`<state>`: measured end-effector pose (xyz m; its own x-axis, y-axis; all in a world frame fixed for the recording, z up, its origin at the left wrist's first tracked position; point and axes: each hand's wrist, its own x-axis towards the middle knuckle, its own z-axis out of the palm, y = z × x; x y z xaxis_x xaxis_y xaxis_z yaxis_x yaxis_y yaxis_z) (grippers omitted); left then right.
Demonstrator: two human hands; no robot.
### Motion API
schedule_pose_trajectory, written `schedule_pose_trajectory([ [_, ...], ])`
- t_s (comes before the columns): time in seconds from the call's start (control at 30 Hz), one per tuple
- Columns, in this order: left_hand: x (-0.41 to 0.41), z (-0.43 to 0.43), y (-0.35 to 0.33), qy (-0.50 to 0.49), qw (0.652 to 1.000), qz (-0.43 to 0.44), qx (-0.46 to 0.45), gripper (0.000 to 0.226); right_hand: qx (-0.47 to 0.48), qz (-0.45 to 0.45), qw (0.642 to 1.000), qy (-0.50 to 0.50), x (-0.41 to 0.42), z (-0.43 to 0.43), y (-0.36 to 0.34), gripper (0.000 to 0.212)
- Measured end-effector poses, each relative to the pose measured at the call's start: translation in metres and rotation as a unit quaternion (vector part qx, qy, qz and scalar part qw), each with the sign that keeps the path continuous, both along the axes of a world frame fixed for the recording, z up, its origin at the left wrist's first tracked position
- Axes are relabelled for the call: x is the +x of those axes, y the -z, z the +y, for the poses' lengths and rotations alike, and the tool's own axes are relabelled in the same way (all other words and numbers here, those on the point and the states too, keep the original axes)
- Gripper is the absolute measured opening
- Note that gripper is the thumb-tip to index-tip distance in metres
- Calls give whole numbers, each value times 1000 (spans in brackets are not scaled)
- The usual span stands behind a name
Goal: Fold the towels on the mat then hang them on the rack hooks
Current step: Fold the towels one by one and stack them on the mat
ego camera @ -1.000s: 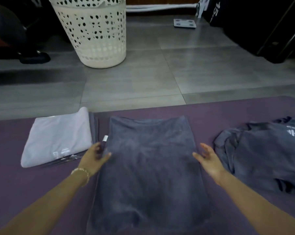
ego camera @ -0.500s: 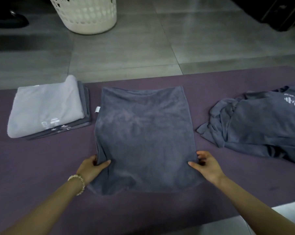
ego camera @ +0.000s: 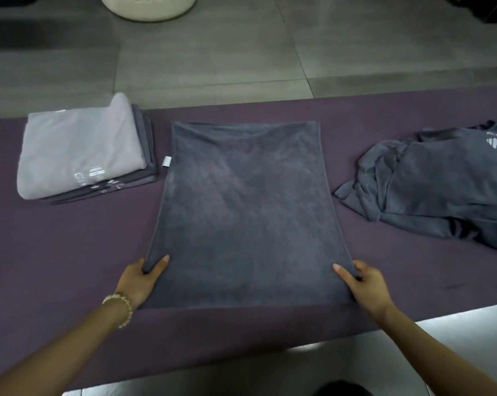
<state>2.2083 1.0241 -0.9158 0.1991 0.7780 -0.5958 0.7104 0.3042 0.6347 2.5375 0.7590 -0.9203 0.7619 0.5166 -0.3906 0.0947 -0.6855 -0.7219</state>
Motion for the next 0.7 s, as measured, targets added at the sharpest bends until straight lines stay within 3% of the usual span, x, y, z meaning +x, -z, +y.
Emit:
schedule_pose_trajectory([
  [0.1, -7, -4, 5, 46, 998, 32, 19, 32, -14, -46, 998, 37, -2, -2, 6, 19],
  [0.2, -11, -1, 4, 70, 996, 30, 44, 33, -15, -16, 999, 45, -3, 8, 4, 30],
  [0.43, 3, 10, -6, 26, 999, -38, -6, 25, -95, -4, 995, 29, 5, 27, 8, 48],
  [0.57, 25, 21, -4, 20, 999, -31, -14, 39, -97, 54, 994, -9, 5, 51, -1, 26],
  [0.7, 33, 15, -4, -8, 999, -24, 23, 32, -11, 19, 999, 23, -3, 74, -7, 32],
])
